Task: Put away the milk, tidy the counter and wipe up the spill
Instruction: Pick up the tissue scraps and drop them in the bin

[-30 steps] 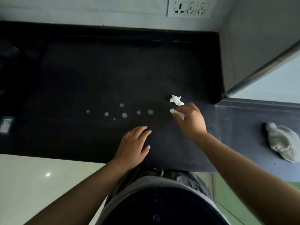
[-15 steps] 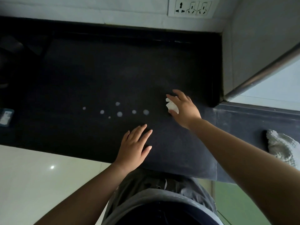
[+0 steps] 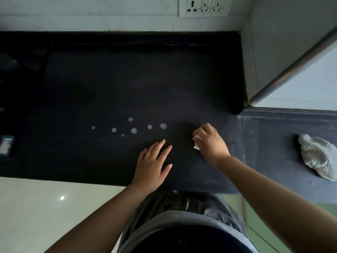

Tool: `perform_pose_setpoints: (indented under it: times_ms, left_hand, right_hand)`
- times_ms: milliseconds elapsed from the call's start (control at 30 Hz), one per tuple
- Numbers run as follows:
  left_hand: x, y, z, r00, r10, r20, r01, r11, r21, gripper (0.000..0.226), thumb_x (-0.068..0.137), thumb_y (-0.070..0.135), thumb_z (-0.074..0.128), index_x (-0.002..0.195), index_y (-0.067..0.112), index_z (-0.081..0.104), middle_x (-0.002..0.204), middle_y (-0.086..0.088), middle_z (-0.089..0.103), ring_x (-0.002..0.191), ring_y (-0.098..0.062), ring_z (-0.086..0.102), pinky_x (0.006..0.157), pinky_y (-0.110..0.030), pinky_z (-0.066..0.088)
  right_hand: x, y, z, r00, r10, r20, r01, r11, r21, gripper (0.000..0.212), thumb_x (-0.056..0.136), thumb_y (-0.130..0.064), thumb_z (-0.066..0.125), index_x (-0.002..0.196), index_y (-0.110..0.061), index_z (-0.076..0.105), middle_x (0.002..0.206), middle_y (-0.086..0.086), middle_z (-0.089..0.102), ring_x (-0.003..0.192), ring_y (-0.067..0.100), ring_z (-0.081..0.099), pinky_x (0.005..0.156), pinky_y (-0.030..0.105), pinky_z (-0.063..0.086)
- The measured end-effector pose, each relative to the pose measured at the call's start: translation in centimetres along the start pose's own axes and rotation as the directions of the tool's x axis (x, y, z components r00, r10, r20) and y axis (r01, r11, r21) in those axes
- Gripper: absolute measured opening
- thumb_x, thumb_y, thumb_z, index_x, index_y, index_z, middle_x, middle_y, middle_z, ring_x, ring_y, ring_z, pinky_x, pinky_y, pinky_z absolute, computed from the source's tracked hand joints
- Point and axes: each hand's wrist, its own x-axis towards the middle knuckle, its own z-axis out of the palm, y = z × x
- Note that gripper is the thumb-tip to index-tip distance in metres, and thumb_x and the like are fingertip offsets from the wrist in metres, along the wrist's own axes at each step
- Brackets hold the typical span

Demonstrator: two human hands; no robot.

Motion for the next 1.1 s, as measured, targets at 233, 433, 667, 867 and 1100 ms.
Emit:
perform_pose_setpoints:
  times_ms: [233, 433, 667, 867, 1100]
  left_hand:
    - [0.2, -1.7, -0.4, 0.992, 0.113, 0.049, -0.115, 0.993, 0.037, 0.057, 0.086, 0.047, 0.037, 0.139, 0.026, 0.035, 0.151, -0.004, 0.031, 0.136, -0.021, 0.032, 0.104, -0.041, 0.033]
    - [0.9, -3.7, -2.1, 0.942, 0.301, 0.145, -0.305, 0.952, -0.001, 0.056, 0.090, 0.040, 0.046, 0.142, 0.026, 0.032, 0.155, -0.003, 0.020, 0.142, -0.021, 0.020, 0.110, -0.037, 0.024]
    - [1.8, -5.4, -4.7, 0.864, 0.479, 0.154, -0.467, 0.878, -0.109, 0.054, 0.090, 0.039, 0.047, 0.140, 0.023, 0.036, 0.148, 0.000, 0.035, 0.138, -0.017, 0.028, 0.110, -0.032, 0.026]
    - [0.9, -5.3, -5.3, 0.781, 0.596, 0.188, -0.553, 0.799, -0.236, 0.053, 0.088, 0.040, 0.044, 0.135, 0.018, 0.043, 0.142, -0.001, 0.043, 0.132, -0.016, 0.036, 0.107, -0.024, 0.022]
    - [-1.8, -2.3, -5.0, 0.614, 0.725, 0.313, -0.674, 0.687, -0.270, 0.050, 0.089, 0.041, 0.047, 0.135, 0.020, 0.043, 0.140, 0.003, 0.044, 0.131, -0.013, 0.035, 0.105, -0.021, 0.022]
  right_hand:
    - [-3.5, -1.6, 0.1, 0.946, 0.302, -0.118, -0.276, 0.941, 0.198, 0.017, 0.095, -0.015, 0.043, 0.102, -0.007, 0.056, 0.108, 0.011, 0.057, 0.089, 0.030, 0.057, 0.070, 0.028, 0.036]
    - [-7.5, -5.2, 1.6, 0.864, 0.463, -0.198, -0.404, 0.872, 0.274, 0.016, 0.095, -0.025, 0.045, 0.092, -0.011, 0.053, 0.097, 0.007, 0.059, 0.082, 0.023, 0.054, 0.068, 0.028, 0.034]
    - [-11.6, -10.3, 3.2, 0.721, 0.595, -0.354, -0.463, 0.794, 0.394, 0.013, 0.092, -0.021, 0.050, 0.089, -0.009, 0.053, 0.083, -0.001, 0.054, 0.070, 0.020, 0.051, 0.063, 0.029, 0.039]
    - [-16.2, -14.0, 6.1, 0.533, 0.740, -0.410, -0.561, 0.672, 0.483, 0.014, 0.092, -0.018, 0.051, 0.098, -0.011, 0.061, 0.097, 0.006, 0.068, 0.085, 0.021, 0.060, 0.069, 0.017, 0.034]
    - [-24.0, -17.3, 8.7, 0.337, 0.853, -0.398, -0.664, 0.515, 0.542, 0.017, 0.094, -0.022, 0.047, 0.097, -0.009, 0.057, 0.096, 0.010, 0.062, 0.088, 0.024, 0.056, 0.069, 0.023, 0.033]
